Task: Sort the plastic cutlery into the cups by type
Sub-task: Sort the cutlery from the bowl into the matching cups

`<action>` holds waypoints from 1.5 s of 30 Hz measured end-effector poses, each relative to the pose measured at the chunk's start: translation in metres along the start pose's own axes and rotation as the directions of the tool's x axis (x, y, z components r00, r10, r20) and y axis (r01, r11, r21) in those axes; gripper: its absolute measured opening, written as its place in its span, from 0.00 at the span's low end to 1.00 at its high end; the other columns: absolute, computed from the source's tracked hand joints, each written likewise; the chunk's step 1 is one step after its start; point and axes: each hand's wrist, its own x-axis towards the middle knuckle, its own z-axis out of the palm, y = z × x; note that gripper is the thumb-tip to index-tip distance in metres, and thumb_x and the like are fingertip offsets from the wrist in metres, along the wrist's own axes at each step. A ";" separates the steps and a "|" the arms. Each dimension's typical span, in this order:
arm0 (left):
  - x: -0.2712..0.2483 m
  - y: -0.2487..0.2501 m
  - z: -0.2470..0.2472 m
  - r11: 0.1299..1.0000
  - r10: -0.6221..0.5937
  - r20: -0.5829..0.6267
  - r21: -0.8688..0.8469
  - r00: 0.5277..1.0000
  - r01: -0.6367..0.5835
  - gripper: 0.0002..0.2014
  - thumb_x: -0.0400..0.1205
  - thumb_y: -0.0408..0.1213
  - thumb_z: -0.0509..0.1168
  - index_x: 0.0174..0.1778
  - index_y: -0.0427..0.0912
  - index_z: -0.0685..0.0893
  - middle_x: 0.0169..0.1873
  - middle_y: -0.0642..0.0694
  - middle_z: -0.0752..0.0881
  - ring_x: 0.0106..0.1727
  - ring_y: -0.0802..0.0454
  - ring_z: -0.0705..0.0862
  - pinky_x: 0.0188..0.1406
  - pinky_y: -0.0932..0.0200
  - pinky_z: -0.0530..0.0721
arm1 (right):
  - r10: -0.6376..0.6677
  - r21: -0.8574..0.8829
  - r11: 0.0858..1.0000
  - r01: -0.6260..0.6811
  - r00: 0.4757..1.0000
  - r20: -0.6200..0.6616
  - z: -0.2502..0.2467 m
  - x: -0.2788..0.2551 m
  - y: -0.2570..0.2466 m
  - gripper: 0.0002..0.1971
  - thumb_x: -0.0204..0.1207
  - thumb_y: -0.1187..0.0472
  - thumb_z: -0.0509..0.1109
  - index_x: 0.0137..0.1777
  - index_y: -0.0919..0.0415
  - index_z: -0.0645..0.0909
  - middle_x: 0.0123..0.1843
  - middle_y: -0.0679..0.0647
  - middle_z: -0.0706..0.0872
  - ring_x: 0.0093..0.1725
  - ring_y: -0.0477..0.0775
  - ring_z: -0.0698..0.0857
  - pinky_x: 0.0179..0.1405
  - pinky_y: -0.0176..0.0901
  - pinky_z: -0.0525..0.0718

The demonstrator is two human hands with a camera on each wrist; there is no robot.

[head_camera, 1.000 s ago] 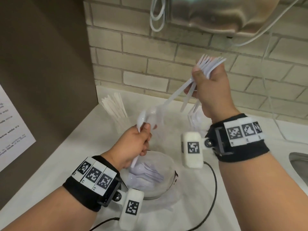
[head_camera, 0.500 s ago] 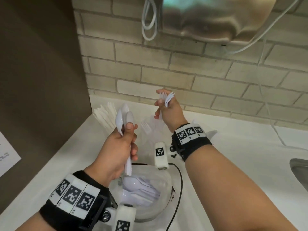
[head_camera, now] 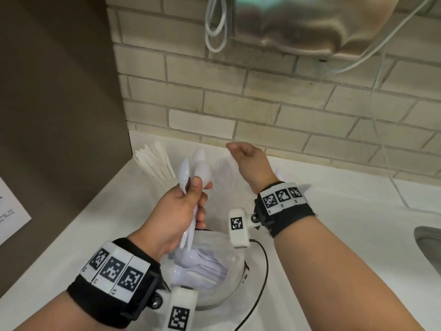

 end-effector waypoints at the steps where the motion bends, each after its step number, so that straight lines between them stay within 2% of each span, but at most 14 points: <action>1: -0.001 0.000 0.000 1.000 -0.016 0.037 -0.012 0.999 0.016 0.22 0.81 0.54 0.57 0.55 0.39 0.83 0.28 0.50 0.74 0.22 0.55 0.72 0.20 0.60 0.76 | -0.023 0.060 0.998 0.022 1.000 0.011 -0.002 -0.008 -0.009 0.13 0.82 0.53 0.66 0.61 0.56 0.84 0.59 0.47 0.87 0.61 0.47 0.82 0.59 0.37 0.76; 4: -0.004 0.001 0.000 0.997 -0.048 0.157 -0.053 0.986 0.057 0.26 0.71 0.56 0.64 0.54 0.37 0.80 0.24 0.52 0.71 0.20 0.57 0.65 0.16 0.65 0.65 | -0.057 0.293 0.956 -0.008 0.976 0.210 -0.006 -0.041 -0.040 0.12 0.79 0.50 0.69 0.61 0.49 0.81 0.55 0.46 0.86 0.59 0.50 0.84 0.64 0.46 0.79; 8: -0.006 0.001 0.006 0.984 -0.110 0.285 0.168 0.952 0.063 0.18 0.69 0.40 0.76 0.50 0.40 0.79 0.23 0.49 0.71 0.19 0.58 0.63 0.16 0.65 0.61 | -0.100 0.367 0.927 -0.080 0.889 0.446 -0.009 -0.079 -0.055 0.36 0.67 0.55 0.79 0.74 0.45 0.67 0.49 0.53 0.86 0.49 0.56 0.84 0.54 0.55 0.81; 11: -0.009 0.000 0.015 0.963 -0.141 0.306 0.263 0.941 0.059 0.16 0.71 0.26 0.77 0.47 0.47 0.80 0.29 0.45 0.70 0.20 0.59 0.65 0.17 0.64 0.60 | -0.153 0.214 0.974 0.077 0.919 0.364 -0.012 -0.096 -0.053 0.41 0.64 0.63 0.81 0.74 0.41 0.66 0.58 0.56 0.82 0.55 0.60 0.86 0.60 0.56 0.84; 15: -0.011 -0.001 0.025 0.963 -0.136 0.288 0.263 0.948 0.058 0.28 0.65 0.24 0.80 0.58 0.47 0.80 0.45 0.40 0.74 0.30 0.59 0.72 0.17 0.64 0.64 | -0.152 0.151 0.983 0.108 0.935 0.321 -0.009 -0.111 -0.040 0.30 0.71 0.70 0.76 0.68 0.43 0.74 0.63 0.55 0.79 0.60 0.66 0.85 0.53 0.64 0.88; 18: -0.010 -0.005 0.027 0.958 -0.162 0.306 0.277 0.938 0.075 0.32 0.64 0.21 0.77 0.63 0.45 0.78 0.50 0.38 0.76 0.35 0.56 0.75 0.18 0.64 0.66 | -0.113 0.247 0.968 0.037 0.948 0.297 -0.008 -0.119 -0.034 0.25 0.75 0.72 0.72 0.63 0.42 0.74 0.58 0.55 0.80 0.59 0.66 0.86 0.35 0.46 0.87; 20: -0.008 -0.010 0.027 0.952 -0.192 0.329 0.290 0.925 0.095 0.31 0.64 0.22 0.78 0.62 0.43 0.79 0.49 0.37 0.78 0.38 0.53 0.77 0.20 0.63 0.69 | -0.123 0.248 0.967 0.060 0.961 0.247 -0.008 -0.123 -0.033 0.25 0.76 0.73 0.70 0.64 0.45 0.74 0.53 0.54 0.79 0.51 0.63 0.87 0.31 0.37 0.82; 23: -0.007 -0.015 0.021 0.938 -0.190 0.354 0.340 0.916 0.064 0.33 0.59 0.36 0.82 0.60 0.40 0.80 0.52 0.39 0.84 0.44 0.51 0.84 0.34 0.59 0.83 | -0.132 0.226 0.970 0.089 0.975 0.180 -0.009 -0.128 -0.035 0.21 0.76 0.75 0.69 0.59 0.48 0.76 0.50 0.51 0.78 0.43 0.59 0.83 0.36 0.47 0.88; 26: -0.009 -0.012 0.010 0.827 -0.182 0.331 0.561 0.926 -0.039 0.40 0.53 0.51 0.86 0.60 0.48 0.79 0.55 0.47 0.86 0.56 0.55 0.85 0.58 0.55 0.85 | -0.141 0.273 0.954 0.121 0.988 0.055 -0.031 -0.116 -0.039 0.20 0.74 0.77 0.69 0.55 0.50 0.78 0.49 0.53 0.77 0.46 0.58 0.81 0.54 0.61 0.88; 29: -0.009 -0.009 -0.004 0.566 -0.042 0.292 0.795 0.955 -0.218 0.21 0.65 0.52 0.80 0.52 0.60 0.81 0.61 0.55 0.76 0.64 0.58 0.77 0.65 0.57 0.76 | -0.229 0.025 0.971 0.239 0.952 -0.203 -0.070 -0.093 -0.044 0.21 0.70 0.70 0.69 0.51 0.41 0.77 0.48 0.46 0.78 0.49 0.55 0.82 0.58 0.62 0.85; 34: -0.014 -0.017 -0.013 0.113 -0.248 0.303 0.952 0.920 -0.284 0.06 0.74 0.53 0.71 0.44 0.68 0.84 0.76 0.57 0.65 0.79 0.51 0.61 0.75 0.46 0.57 | -0.380 -0.302 0.912 0.276 0.846 -0.375 -0.104 -0.052 -0.032 0.20 0.73 0.75 0.61 0.56 0.50 0.74 0.57 0.54 0.76 0.50 0.40 0.76 0.53 0.28 0.77; 37: -0.013 -0.023 -0.011 0.061 -0.270 0.288 0.958 0.919 -0.282 0.10 0.79 0.46 0.67 0.52 0.69 0.83 0.79 0.57 0.62 0.79 0.52 0.61 0.73 0.49 0.56 | -0.384 -0.353 0.901 0.254 0.846 -0.371 -0.098 -0.036 -0.007 0.19 0.74 0.78 0.60 0.59 0.59 0.77 0.60 0.58 0.74 0.50 0.37 0.74 0.51 0.15 0.70; 41: -0.010 -0.025 -0.013 0.061 -0.258 0.296 0.955 0.920 -0.291 0.16 0.81 0.39 0.63 0.56 0.69 0.82 0.78 0.58 0.63 0.78 0.54 0.62 0.72 0.52 0.56 | -0.214 -0.411 0.909 0.068 0.923 -0.320 -0.092 -0.024 0.036 0.15 0.77 0.72 0.64 0.62 0.63 0.76 0.65 0.62 0.74 0.53 0.48 0.75 0.58 0.35 0.75; 45: -0.010 -0.023 -0.021 0.086 -0.261 0.298 0.955 0.918 -0.285 0.16 0.81 0.39 0.63 0.55 0.69 0.83 0.78 0.58 0.63 0.78 0.55 0.62 0.73 0.52 0.56 | -0.064 -0.543 0.836 -0.078 0.969 -0.237 -0.087 -0.018 0.052 0.15 0.81 0.66 0.62 0.67 0.66 0.75 0.68 0.64 0.75 0.55 0.53 0.78 0.54 0.33 0.70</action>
